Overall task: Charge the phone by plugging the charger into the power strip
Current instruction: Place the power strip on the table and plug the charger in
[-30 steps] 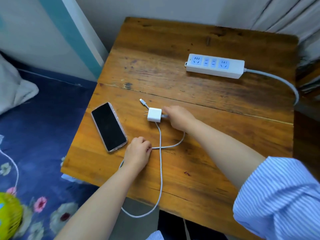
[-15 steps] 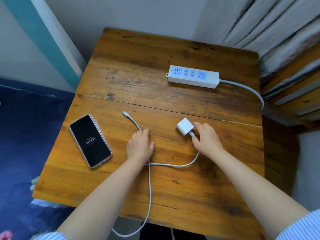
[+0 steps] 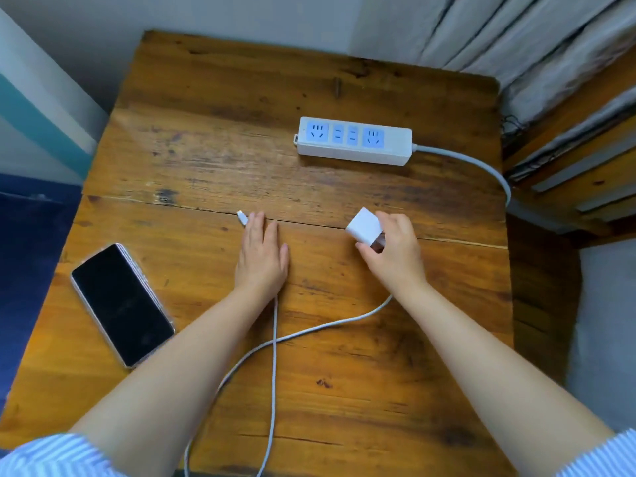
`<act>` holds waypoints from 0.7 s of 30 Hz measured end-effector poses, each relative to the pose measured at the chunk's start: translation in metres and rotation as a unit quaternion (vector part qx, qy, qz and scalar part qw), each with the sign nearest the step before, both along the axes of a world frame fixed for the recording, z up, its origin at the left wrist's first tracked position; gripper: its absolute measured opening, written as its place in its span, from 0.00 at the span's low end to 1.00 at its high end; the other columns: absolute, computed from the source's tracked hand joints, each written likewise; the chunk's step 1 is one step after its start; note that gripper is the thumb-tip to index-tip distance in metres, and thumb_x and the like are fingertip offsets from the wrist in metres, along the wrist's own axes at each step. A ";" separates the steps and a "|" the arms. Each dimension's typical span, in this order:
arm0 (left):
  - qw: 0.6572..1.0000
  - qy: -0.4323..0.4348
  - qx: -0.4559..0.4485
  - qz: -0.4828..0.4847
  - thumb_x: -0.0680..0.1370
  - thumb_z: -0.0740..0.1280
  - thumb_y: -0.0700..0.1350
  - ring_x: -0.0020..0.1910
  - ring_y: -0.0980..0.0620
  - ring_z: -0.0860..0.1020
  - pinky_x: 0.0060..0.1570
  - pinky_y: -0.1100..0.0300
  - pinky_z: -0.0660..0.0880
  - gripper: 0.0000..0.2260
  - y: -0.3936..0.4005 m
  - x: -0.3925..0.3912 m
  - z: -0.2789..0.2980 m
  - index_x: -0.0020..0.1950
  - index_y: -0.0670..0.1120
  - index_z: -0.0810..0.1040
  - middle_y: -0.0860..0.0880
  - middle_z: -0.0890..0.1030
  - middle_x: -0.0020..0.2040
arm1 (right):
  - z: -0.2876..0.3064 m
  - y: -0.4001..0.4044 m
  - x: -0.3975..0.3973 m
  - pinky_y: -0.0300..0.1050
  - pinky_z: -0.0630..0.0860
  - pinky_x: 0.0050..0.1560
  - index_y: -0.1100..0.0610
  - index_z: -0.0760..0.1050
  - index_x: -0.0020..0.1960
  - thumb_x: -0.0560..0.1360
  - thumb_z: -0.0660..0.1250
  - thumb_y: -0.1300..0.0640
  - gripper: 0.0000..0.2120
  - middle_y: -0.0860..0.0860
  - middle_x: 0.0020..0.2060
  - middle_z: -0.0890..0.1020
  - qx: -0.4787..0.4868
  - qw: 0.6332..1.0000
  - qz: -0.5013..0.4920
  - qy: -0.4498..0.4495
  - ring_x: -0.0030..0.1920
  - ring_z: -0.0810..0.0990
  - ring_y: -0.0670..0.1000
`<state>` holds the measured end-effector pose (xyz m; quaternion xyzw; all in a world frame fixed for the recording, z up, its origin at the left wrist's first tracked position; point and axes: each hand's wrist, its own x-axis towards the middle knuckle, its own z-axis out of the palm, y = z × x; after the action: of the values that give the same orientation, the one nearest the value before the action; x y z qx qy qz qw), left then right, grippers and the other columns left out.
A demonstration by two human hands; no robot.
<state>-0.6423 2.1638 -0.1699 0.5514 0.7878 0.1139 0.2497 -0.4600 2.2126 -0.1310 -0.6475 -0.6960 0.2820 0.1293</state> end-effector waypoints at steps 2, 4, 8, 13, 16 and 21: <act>1.000 0.008 0.009 0.003 0.79 0.56 0.44 0.75 0.44 0.48 0.74 0.53 0.47 0.22 0.022 0.005 -0.001 0.71 0.38 0.58 0.40 0.54 0.76 | 0.009 0.023 0.005 0.46 0.70 0.59 0.61 0.65 0.66 0.69 0.70 0.60 0.27 0.59 0.62 0.72 0.018 1.000 0.013 -0.002 0.62 0.70 0.56; 1.000 0.022 0.010 0.010 0.79 0.56 0.45 0.75 0.45 0.48 0.74 0.53 0.45 0.24 0.040 0.012 -0.005 0.72 0.38 0.55 0.40 0.53 0.76 | 0.017 0.047 0.007 0.49 0.73 0.58 0.61 0.67 0.64 0.69 0.70 0.62 0.26 0.60 0.62 0.72 0.042 0.998 0.035 -0.009 0.63 0.70 0.57; 0.997 0.065 0.006 0.051 0.80 0.53 0.49 0.76 0.46 0.46 0.74 0.54 0.43 0.26 0.073 0.023 -0.014 0.74 0.40 0.51 0.42 0.51 0.77 | 0.034 0.100 0.009 0.53 0.74 0.58 0.62 0.69 0.63 0.70 0.69 0.63 0.22 0.61 0.61 0.74 0.091 0.987 0.107 -0.074 0.62 0.72 0.59; 0.994 0.088 0.004 0.058 0.79 0.52 0.52 0.76 0.48 0.47 0.74 0.53 0.44 0.26 0.081 0.023 -0.016 0.74 0.41 0.51 0.44 0.51 0.77 | 0.043 0.138 -0.003 0.52 0.74 0.54 0.61 0.71 0.62 0.70 0.68 0.62 0.21 0.60 0.57 0.76 0.114 0.971 0.175 -0.116 0.57 0.74 0.59; 0.994 0.091 -0.002 0.064 0.79 0.52 0.52 0.76 0.50 0.46 0.74 0.52 0.41 0.26 0.082 0.022 -0.017 0.74 0.43 0.51 0.46 0.50 0.77 | 0.046 0.148 -0.010 0.50 0.75 0.50 0.60 0.73 0.61 0.71 0.68 0.62 0.19 0.61 0.57 0.76 0.119 0.962 0.205 -0.132 0.55 0.75 0.60; 0.994 0.084 -0.009 0.073 0.79 0.52 0.53 0.76 0.51 0.46 0.74 0.54 0.42 0.26 0.083 0.021 -0.019 0.74 0.43 0.50 0.46 0.50 0.77 | 0.051 0.164 -0.024 0.46 0.70 0.44 0.58 0.74 0.61 0.72 0.67 0.60 0.18 0.60 0.56 0.76 0.082 0.950 0.231 -0.193 0.53 0.75 0.59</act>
<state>-0.6208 2.2469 -0.1888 0.4977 0.8451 0.0780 0.1790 -0.4844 2.3765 -0.0797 -0.4983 -0.8589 0.1158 -0.0234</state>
